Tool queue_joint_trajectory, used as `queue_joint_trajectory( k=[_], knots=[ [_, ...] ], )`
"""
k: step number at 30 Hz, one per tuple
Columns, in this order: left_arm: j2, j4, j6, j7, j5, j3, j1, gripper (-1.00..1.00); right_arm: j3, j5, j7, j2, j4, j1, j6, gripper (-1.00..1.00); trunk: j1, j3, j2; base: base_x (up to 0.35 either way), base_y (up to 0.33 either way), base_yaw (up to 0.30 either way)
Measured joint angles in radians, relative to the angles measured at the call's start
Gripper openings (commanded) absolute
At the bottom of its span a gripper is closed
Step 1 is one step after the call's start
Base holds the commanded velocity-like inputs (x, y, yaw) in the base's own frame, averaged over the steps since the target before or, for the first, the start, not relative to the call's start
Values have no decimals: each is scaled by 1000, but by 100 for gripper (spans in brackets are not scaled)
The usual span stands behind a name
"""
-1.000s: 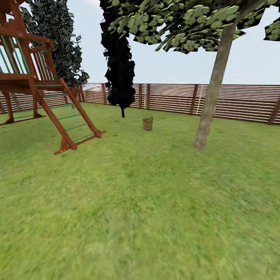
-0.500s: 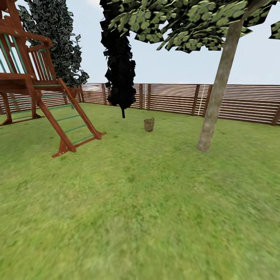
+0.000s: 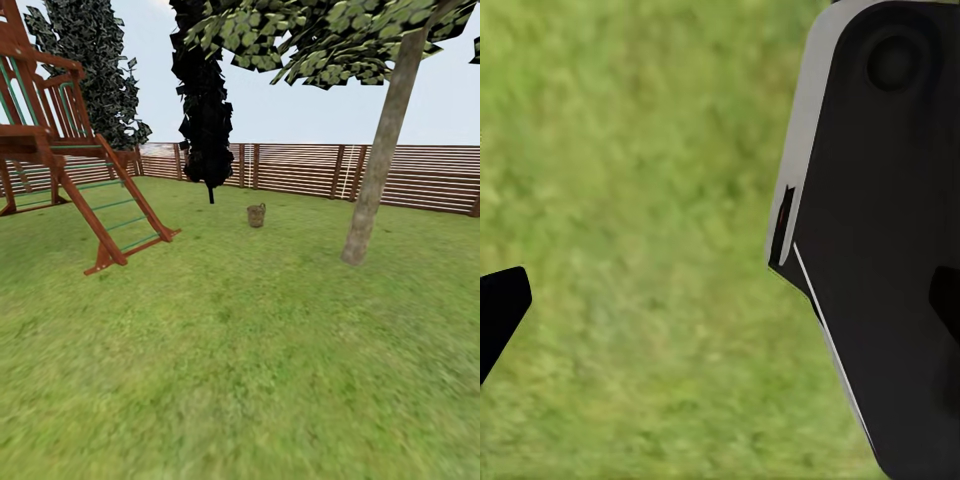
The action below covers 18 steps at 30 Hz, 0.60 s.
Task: Take the three Easter eggs out of the wicker basket on the lawn in the garden, then place them on the lawn next to a single tree (choose any tree) so that all three eggs are next to the same tree and none are left in the basket.
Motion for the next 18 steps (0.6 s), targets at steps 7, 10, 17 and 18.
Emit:
queue_joint_trajectory(
  k=[7,10,17,18],
  knots=[
    [0,0,0,0,0,0,0,100,0,0,0,0,0,0,0,100,0,0,0,319,0,0],
    [0,0,0,0,0,0,0,100,0,0,0,0,0,0,0,100,0,0,0,319,0,0],
    [0,0,0,0,0,0,0,100,0,0,0,0,0,0,0,100,0,0,0,319,0,0],
    [0,0,0,0,0,0,0,100,0,0,0,0,0,0,0,100,0,0,0,319,0,0]
  ],
)
